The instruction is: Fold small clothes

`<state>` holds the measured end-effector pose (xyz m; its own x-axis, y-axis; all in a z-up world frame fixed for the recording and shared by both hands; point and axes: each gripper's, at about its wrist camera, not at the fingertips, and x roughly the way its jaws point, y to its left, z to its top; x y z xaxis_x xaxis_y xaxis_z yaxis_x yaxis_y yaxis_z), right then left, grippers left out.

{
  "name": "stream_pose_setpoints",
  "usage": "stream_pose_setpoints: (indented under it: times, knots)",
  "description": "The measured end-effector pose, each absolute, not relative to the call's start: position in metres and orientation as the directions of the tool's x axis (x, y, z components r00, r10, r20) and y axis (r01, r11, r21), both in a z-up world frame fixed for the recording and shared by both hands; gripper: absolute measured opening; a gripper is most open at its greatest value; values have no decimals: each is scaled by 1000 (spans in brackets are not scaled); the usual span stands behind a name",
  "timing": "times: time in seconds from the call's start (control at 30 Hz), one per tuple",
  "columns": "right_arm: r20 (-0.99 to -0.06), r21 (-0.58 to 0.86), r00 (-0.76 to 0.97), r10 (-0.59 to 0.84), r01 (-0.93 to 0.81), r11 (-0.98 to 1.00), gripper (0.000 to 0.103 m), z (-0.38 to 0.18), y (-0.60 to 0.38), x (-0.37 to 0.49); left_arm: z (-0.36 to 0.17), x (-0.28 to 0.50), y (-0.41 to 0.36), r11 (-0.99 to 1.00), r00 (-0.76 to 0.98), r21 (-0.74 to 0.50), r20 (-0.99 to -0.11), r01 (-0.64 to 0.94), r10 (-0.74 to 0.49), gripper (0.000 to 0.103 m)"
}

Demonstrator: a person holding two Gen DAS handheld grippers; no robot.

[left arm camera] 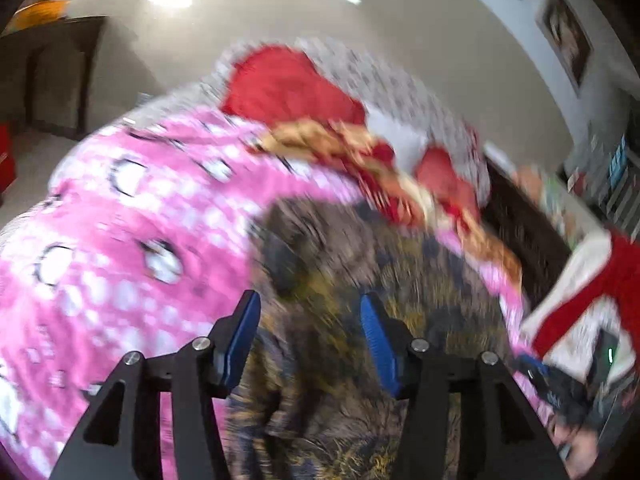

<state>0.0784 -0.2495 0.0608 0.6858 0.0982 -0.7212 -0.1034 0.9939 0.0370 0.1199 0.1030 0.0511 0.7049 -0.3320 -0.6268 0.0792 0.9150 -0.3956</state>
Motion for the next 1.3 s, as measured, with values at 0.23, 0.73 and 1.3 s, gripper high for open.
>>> stream_pose_setpoints:
  times: [0.23, 0.73, 1.3]
  knots:
    - [-824, -8, 562, 71, -138, 990, 3, 0, -292, 93, -16, 129, 63, 960, 572, -236, -772, 147, -278, 27]
    - [-813, 177, 552, 185, -68, 982, 7, 17, -313, 89, 18, 100, 97, 963, 655, -262, -717, 61, -237, 31]
    - [-752, 10, 658, -30, 57, 998, 24, 17, -309, 188, -21, 135, 58, 964, 644, -232, -719, 129, -259, 54]
